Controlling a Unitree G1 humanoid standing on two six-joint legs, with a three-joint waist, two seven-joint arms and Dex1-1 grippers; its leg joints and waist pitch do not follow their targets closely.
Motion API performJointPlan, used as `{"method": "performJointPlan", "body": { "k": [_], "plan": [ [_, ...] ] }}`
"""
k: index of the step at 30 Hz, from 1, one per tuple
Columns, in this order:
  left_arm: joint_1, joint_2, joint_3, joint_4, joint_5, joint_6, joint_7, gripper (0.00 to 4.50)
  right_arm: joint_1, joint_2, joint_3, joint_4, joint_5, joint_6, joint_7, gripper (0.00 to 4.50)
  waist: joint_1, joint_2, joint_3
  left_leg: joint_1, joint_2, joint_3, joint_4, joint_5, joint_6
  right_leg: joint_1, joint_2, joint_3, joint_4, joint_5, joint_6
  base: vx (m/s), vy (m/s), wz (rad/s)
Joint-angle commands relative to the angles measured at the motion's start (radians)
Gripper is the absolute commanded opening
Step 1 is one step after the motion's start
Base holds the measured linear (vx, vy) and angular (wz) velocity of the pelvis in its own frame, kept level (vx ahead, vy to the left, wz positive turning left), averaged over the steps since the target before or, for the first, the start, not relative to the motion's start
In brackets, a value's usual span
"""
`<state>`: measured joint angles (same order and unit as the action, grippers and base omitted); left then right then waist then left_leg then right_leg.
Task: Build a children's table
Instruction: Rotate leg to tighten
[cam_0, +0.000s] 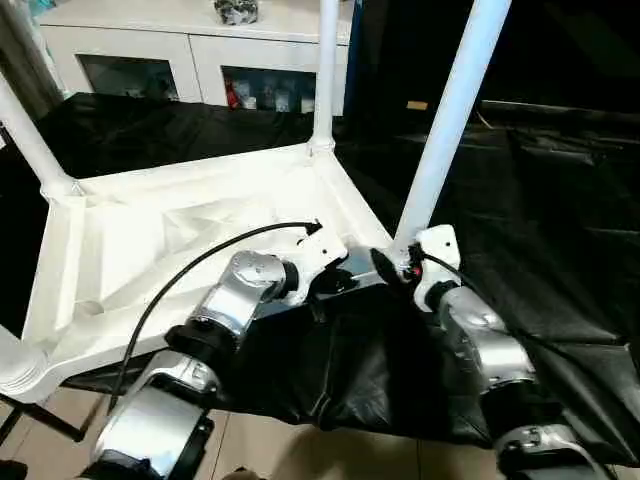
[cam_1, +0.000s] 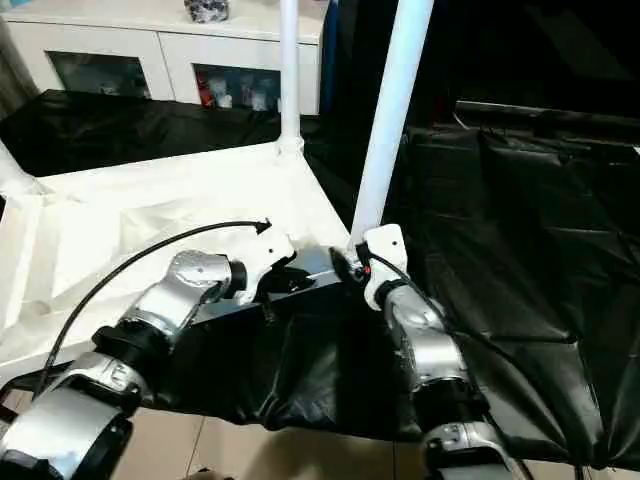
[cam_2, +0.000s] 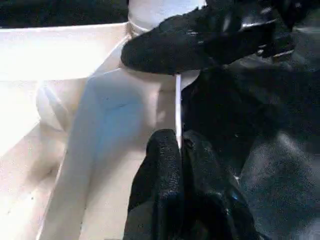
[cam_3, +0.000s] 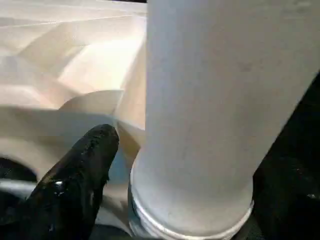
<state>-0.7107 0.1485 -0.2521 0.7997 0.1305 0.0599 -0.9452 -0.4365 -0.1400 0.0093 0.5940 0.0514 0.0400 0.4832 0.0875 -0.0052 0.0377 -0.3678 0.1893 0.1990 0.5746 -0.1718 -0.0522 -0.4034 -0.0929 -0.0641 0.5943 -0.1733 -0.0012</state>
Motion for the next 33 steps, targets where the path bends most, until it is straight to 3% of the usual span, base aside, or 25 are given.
{"method": "performJointPlan", "body": {
  "k": [1, 4, 8, 9, 13, 14, 16, 27, 33],
  "plan": [
    [0.011, -0.009, -0.015, -0.06, -0.061, -0.064, -0.108, 0.0, -0.005, -0.017, 0.069, -0.004, 0.011, -0.021, 0.13, 3.96, -0.002, -0.011, -0.054, 0.009, 0.039, -0.019, -0.066, -0.247, 0.051, 0.046, -0.058, 0.041, -0.073, -0.231, -0.197, 0.0, 0.0, 0.0],
    [0.025, 0.034, -0.017, -0.083, -0.076, -0.073, -0.185, 0.0, 0.002, -0.084, 0.087, -0.002, 0.026, -0.04, 0.283, 3.96, 0.001, -0.015, -0.053, 0.009, 0.042, -0.018, -0.065, -0.248, 0.058, 0.046, -0.06, 0.041, -0.073, -0.243, -0.205, 0.0, 0.0, 0.0],
    [0.04, 0.083, -0.024, -0.102, -0.092, -0.072, -0.285, 0.0, 0.014, -0.146, 0.11, -0.033, 0.071, -0.032, 0.486, 3.96, 0.007, -0.011, -0.052, 0.01, 0.048, -0.016, -0.065, -0.257, 0.063, 0.047, -0.056, 0.039, -0.07, -0.239, -0.216, 0.0, 0.0, 0.0],
    [0.044, 0.096, -0.025, -0.106, -0.1, -0.073, -0.313, 0.0, 0.016, -0.163, 0.118, -0.041, 0.082, -0.026, 0.537, 3.96, 0.006, -0.019, -0.051, 0.009, 0.048, -0.015, -0.065, -0.254, 0.065, 0.046, -0.054, 0.038, -0.069, -0.234, -0.219, 0.0, 0.0, 0.0],
    [0.049, 0.124, -0.025, -0.115, -0.118, -0.063, -0.38, 0.0, 0.009, -0.202, 0.136, -0.052, 0.106, -0.012, 0.657, 3.96, 0.015, -0.017, -0.051, 0.013, 0.051, -0.015, -0.065, -0.247, 0.058, 0.043, -0.058, 0.039, -0.065, -0.228, -0.237, 0.0, 0.0, 0.0],
    [0.043, 0.138, -0.026, -0.107, -0.115, -0.072, -0.398, 0.0, 0.0, -0.218, 0.146, -0.054, 0.114, 0.001, 0.704, 3.8, 0.015, -0.026, -0.051, 0.012, 0.05, -0.013, -0.065, -0.246, 0.06, 0.043, -0.057, 0.039, -0.065, -0.229, -0.237, 0.0, 0.0, 0.0],
    [0.039, 0.147, -0.027, -0.101, -0.111, -0.08, -0.411, 0.0, -0.009, -0.223, 0.15, -0.048, 0.116, 0.002, 0.723, 3.8, 0.019, -0.021, -0.051, 0.013, 0.051, -0.014, -0.065, -0.242, 0.058, 0.043, -0.06, 0.04, -0.064, -0.238, -0.235, 0.0, 0.0, 0.0],
    [0.045, 0.16, -0.019, -0.105, -0.117, -0.076, -0.422, 0.0, -0.01, -0.209, 0.175, -0.035, 0.107, -0.016, 0.759, 2.87, 0.027, -0.026, -0.05, 0.013, 0.051, -0.015, -0.065, -0.231, 0.045, 0.042, -0.062, 0.04, -0.063, -0.238, -0.233, 0.0, 0.0, 0.0],
    [0.028, 0.126, 0.008, -0.072, -0.1, -0.061, -0.301, 0.0, 0.021, -0.166, 0.144, -0.063, 0.13, 0.009, 0.679, 2.72, 0.028, -0.029, -0.048, 0.014, 0.051, -0.016, -0.067, -0.238, 0.039, 0.04, -0.063, 0.041, -0.065, -0.261, -0.223, 0.0, 0.0, 0.0]
  ]
}}
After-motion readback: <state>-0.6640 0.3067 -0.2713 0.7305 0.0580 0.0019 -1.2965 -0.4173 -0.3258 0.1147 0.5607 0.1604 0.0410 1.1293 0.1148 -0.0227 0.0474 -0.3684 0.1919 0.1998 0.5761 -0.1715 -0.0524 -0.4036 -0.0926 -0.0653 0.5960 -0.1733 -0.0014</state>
